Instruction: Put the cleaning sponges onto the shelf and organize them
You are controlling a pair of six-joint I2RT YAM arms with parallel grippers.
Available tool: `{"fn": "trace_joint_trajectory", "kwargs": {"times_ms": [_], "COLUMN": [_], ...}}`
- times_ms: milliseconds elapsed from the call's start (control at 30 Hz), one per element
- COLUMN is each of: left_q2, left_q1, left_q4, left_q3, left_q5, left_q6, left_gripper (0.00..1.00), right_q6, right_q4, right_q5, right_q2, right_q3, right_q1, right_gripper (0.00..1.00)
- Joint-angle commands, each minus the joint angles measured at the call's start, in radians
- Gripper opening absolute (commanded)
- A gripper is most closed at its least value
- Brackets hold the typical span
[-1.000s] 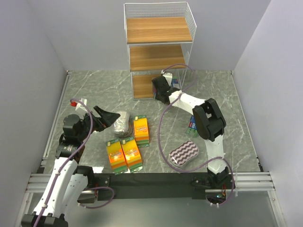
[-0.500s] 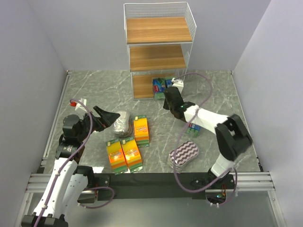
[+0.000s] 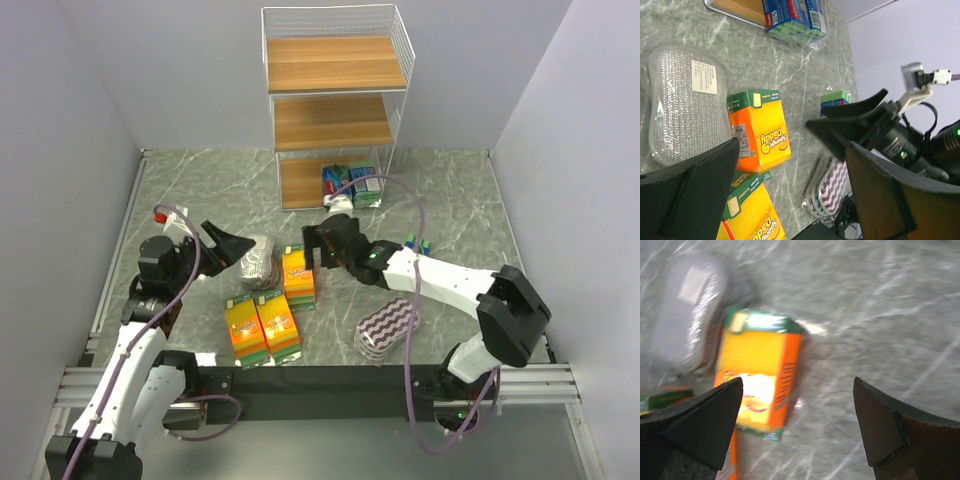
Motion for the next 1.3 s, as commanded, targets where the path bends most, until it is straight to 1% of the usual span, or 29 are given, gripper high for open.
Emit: {"fn": "trace_joint_trajectory", "kwargs": {"times_ms": [0,167,267,400,633,800,967,1000,1067,1100,1200,1267], "left_q2": [-0.013,-0.037,-0.043,-0.04,-0.031,-0.034,-0.049,-0.053,-0.049,-0.048,-0.042,-0.04], "left_q1": [-0.001,-0.001,-0.001,-0.001,-0.001,-0.001,-0.001,0.0,-0.001,-0.001,-0.001,-0.001], "left_q4": [0.054,0.025,0.015,0.02,0.043,0.035,0.02,0.018,0.025,0.028,0.044,0.052], "left_q3": [0.034,0.027,0.022,0.027,0.019,0.017,0.013,0.013,0.011,0.01,0.002,-0.004], "left_q5": [-0.007,-0.016,-0.02,-0.023,-0.017,-0.02,-0.026,-0.027,-0.029,-0.026,-0.018,-0.015], "left_q6": [0.008,0.017,0.024,0.026,0.015,0.017,0.02,0.02,0.017,0.012,0.001,-0.003], "left_gripper": [0.93,0.94,0.94,0.94,0.94,0.94,0.94,0.94,0.94,0.94,0.94,0.94], "right_q6": [-0.007,0.017,0.039,0.062,0.065,0.102,0.071,0.056,0.005,-0.016,-0.09,-0.168], "right_q4": [-0.038,-0.083,-0.094,-0.166,-0.162,-0.224,-0.212,-0.199,-0.183,-0.168,-0.139,-0.102], "right_q5": [-0.007,0.016,0.039,0.077,0.033,0.088,0.111,0.12,0.134,0.139,0.178,0.151], "right_q2": [0.05,0.168,0.211,0.265,0.3,0.352,0.32,0.311,0.283,0.271,0.233,0.219], "right_q3": [0.097,0.177,0.206,0.26,0.248,0.256,0.194,0.17,0.144,0.121,0.084,0.059], "right_q1": [0.063,0.112,0.142,0.16,0.177,0.165,0.12,0.113,0.094,0.088,0.062,0.03], "right_gripper": [0.97,0.98,0.99,0.99,1.0,0.99,0.85,0.79,0.74,0.69,0.68,0.71]}}
